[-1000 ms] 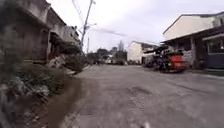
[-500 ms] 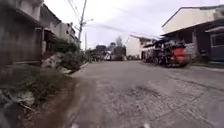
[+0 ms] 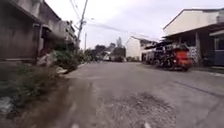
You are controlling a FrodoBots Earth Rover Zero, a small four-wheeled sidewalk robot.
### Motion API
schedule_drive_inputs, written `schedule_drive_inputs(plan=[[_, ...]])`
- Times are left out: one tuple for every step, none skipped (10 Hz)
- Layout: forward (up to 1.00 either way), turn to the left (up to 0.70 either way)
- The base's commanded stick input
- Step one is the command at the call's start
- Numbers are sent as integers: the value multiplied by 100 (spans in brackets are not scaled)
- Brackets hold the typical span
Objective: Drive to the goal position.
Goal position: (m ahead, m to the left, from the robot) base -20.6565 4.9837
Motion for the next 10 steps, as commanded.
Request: schedule_drive_inputs(plan=[[70, 16], [70, 35], [70, 23], [70, 4], [70, 0], [70, 0], [70, 0], [70, 0], [70, 0], [70, 0]])
